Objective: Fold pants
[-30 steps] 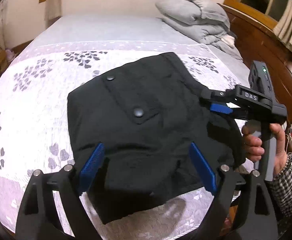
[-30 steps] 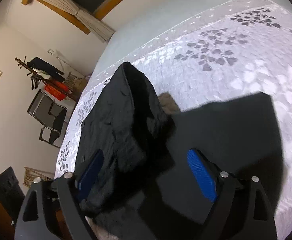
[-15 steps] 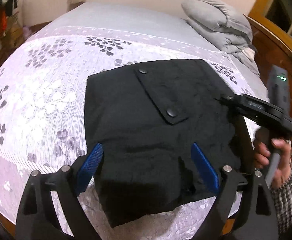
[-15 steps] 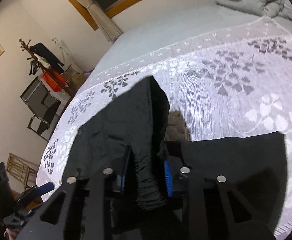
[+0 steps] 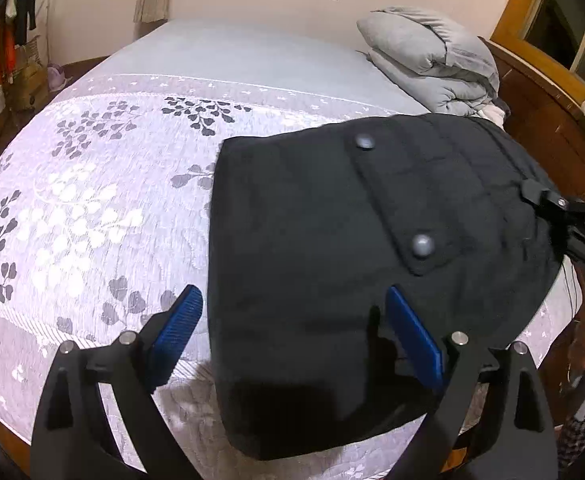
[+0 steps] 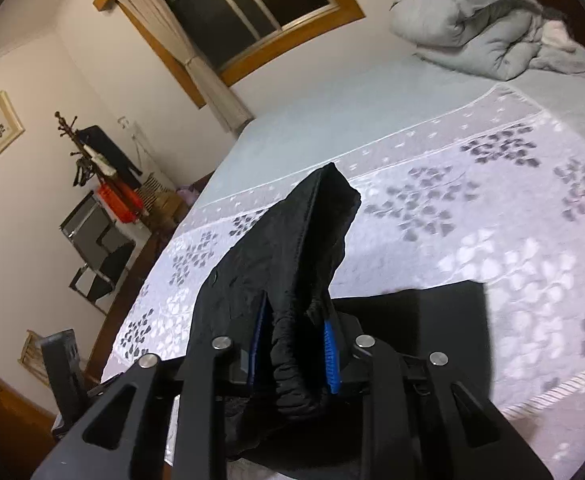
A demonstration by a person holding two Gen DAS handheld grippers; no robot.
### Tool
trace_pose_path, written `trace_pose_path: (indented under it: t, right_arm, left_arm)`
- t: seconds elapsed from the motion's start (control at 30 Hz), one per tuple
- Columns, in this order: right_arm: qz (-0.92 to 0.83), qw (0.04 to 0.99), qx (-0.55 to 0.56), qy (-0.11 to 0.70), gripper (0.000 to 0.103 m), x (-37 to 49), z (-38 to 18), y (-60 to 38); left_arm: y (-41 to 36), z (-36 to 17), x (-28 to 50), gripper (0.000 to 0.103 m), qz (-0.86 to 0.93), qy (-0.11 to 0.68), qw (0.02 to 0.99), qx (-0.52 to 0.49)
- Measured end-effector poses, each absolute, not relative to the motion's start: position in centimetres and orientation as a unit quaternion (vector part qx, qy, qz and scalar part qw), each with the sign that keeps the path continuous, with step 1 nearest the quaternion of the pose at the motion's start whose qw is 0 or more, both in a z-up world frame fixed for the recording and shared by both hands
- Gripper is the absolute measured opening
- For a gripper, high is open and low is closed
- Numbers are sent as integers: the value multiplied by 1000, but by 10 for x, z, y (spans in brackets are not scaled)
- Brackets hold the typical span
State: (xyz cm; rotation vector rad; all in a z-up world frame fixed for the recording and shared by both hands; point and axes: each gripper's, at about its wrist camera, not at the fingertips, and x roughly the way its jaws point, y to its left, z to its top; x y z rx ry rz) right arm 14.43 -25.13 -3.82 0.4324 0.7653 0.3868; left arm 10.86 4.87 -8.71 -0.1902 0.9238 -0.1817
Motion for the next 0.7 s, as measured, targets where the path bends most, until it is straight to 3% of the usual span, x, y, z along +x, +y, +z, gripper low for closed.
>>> trace_pose_path:
  t: [0.7]
  right_arm:
    - [110, 863, 202, 450, 28, 123, -128, -300]
  left_arm:
    - [-8, -109, 133, 92, -91, 457, 884, -21]
